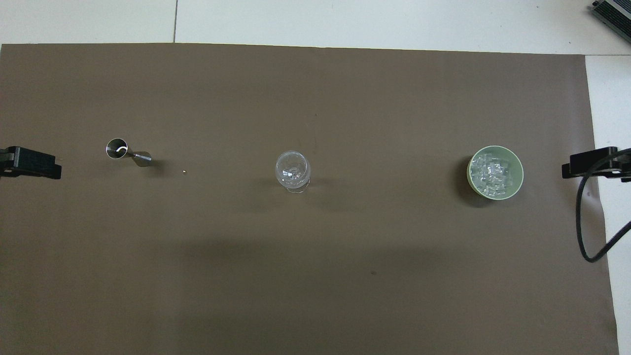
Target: Pour wine and add ice with both arms
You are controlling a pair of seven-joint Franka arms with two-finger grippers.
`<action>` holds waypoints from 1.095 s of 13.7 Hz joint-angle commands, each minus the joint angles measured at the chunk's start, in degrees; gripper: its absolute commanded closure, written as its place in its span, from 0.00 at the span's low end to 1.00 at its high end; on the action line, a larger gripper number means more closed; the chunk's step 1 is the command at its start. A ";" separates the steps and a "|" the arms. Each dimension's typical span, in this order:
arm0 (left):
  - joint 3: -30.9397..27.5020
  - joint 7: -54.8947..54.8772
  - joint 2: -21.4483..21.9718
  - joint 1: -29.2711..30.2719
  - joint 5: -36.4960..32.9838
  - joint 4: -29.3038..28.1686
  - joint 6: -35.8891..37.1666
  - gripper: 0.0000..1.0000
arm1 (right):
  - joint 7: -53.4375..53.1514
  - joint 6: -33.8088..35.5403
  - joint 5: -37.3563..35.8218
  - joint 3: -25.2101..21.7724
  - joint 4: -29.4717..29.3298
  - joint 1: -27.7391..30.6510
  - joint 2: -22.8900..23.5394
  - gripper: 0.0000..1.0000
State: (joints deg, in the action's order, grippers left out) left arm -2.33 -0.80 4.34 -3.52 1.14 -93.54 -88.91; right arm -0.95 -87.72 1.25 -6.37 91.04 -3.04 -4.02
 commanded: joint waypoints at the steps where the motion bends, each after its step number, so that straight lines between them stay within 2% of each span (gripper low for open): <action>1: 0.05 1.06 1.81 -1.05 -1.05 -2.08 -0.39 0.00 | 1.22 0.54 -0.45 0.30 -0.16 0.58 -0.28 0.00; 6: 0.40 3.17 0.24 -0.79 1.15 -0.42 -3.11 0.00 | 1.04 0.45 -2.65 0.65 0.01 0.06 -0.46 0.00; 9: -0.12 3.26 -7.47 0.01 2.29 6.77 -1.71 0.00 | 1.04 0.36 -2.56 0.65 0.27 0.14 -0.55 0.00; 12: -0.48 3.61 -18.01 1.31 2.47 16.69 0.13 0.00 | 1.04 0.45 -2.48 0.74 0.54 0.14 -0.72 0.00; 15: -0.39 7.89 -23.57 5.10 7.20 18.57 -1.61 0.00 | 1.04 0.45 -2.48 0.74 0.71 0.14 -0.81 0.00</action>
State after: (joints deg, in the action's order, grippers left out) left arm -2.91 4.29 -14.83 -0.82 5.66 -79.32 -91.17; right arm -0.95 -87.68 -0.29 -5.98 91.09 -3.18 -4.02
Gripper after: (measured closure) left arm 0.000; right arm 0.000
